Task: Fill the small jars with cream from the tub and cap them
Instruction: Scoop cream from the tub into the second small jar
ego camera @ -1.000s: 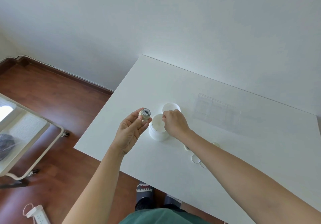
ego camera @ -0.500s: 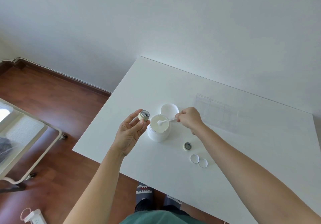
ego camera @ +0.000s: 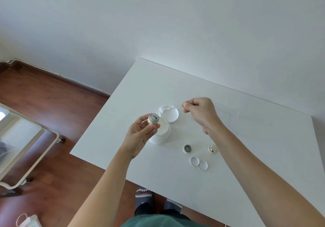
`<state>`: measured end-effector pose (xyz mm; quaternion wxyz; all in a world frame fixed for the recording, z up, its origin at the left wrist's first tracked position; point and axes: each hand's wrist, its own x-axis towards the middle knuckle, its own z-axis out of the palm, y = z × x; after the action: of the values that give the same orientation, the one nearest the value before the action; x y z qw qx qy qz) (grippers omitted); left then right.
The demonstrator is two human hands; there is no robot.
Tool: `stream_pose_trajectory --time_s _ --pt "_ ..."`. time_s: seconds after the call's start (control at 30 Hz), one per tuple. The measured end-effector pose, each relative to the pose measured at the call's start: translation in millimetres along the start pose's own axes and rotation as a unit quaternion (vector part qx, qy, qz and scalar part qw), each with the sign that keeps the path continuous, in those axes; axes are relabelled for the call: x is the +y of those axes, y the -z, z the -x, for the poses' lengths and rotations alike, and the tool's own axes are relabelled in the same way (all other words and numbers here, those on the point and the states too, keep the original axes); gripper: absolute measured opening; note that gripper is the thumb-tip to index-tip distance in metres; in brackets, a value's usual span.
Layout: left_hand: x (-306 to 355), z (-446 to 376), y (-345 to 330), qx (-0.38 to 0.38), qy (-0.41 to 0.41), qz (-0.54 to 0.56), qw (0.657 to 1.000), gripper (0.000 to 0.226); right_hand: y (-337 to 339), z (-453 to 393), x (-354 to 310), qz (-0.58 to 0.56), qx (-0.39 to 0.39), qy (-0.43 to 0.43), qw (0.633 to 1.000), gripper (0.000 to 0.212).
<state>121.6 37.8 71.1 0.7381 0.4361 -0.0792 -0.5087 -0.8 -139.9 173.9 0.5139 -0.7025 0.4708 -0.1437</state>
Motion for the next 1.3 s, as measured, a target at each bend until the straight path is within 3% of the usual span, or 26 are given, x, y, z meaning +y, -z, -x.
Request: stream_pose_trajectory --time_s 0.23,0.67,1.3 --pt "0.3 -2.3 -8.2 -0.03 0.01 0.009 0.999 0.038 -9.4 12.3 -10.9 0.098 0.023 0.097 0.99 0.017" --pt "4.3 -2.0 -11.4 -0.035 0.008 0.004 0.999 0.038 -22.4 22.2 -18.9 0.233 0.03 0.248 0.94 0.018" --pt "6.5 -5.5 -7.1 -0.065 0.011 0.064 0.996 0.035 -12.4 33.8 -0.1 0.236 0.054 0.458 0.855 0.006"
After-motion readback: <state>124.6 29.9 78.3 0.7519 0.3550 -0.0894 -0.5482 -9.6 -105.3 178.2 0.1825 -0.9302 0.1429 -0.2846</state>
